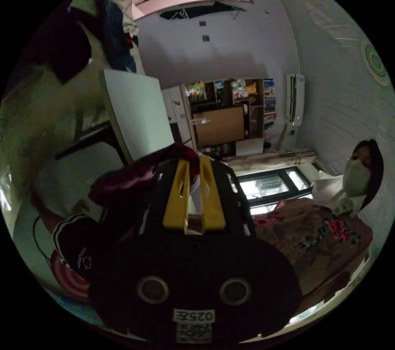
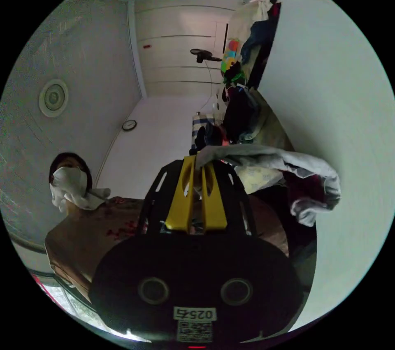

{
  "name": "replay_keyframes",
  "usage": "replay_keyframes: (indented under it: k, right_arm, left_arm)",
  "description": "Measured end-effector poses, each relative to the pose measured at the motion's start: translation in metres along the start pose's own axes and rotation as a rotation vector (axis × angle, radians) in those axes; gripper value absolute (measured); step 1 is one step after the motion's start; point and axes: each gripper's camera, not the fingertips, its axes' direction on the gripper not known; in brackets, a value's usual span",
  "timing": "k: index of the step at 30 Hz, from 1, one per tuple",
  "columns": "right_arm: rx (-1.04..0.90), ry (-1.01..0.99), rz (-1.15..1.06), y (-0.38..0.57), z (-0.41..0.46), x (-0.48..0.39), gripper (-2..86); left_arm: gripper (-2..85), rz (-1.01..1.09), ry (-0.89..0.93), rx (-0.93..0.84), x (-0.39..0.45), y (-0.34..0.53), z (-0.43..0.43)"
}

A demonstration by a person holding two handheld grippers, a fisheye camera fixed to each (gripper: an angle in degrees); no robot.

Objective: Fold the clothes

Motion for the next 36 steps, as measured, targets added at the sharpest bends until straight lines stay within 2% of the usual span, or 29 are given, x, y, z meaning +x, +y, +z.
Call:
replay_keyframes:
  k: [5, 11, 16, 21, 27, 31, 36]
  right_arm:
    - [-0.154, -0.009, -0.069, -0.072, 0.118, -0.002, -0.4]
    - [-0.268, -0.107, -0.142, -0.155, 0.246, -0.013, -0.5]
    - [-0.324, -0.145, -0.257, -0.21, 0.319, -0.048, -0.5]
    - [-0.35, -0.174, -0.344, -0.235, 0.348, -0.077, -0.5]
    - [-0.223, -0.201, -0.415, -0.22, 0.323, -0.109, -0.5]
    - [-0.015, -0.196, -0.468, -0.166, 0.262, -0.142, -0.5]
    - [0.291, -0.087, -0.56, -0.06, 0.185, -0.2, -0.4]
  left_arm:
    - [-0.6, 0.083, -0.081, 0.138, 0.017, -0.003, -0.116]
    - [-0.7, 0.186, -0.058, 0.344, 0.035, -0.016, -0.231]
    - [-0.6, 0.283, -0.129, 0.414, 0.067, -0.031, -0.288]
    - [-0.7, 0.367, -0.085, 0.438, 0.083, -0.035, -0.306]
    - [-0.6, 0.447, -0.006, 0.327, 0.115, -0.057, -0.283]
    - [-0.7, 0.601, 0.107, 0.123, 0.158, -0.095, -0.226]
    - [-0.7, 0.733, 0.355, -0.158, 0.202, -0.122, -0.119]
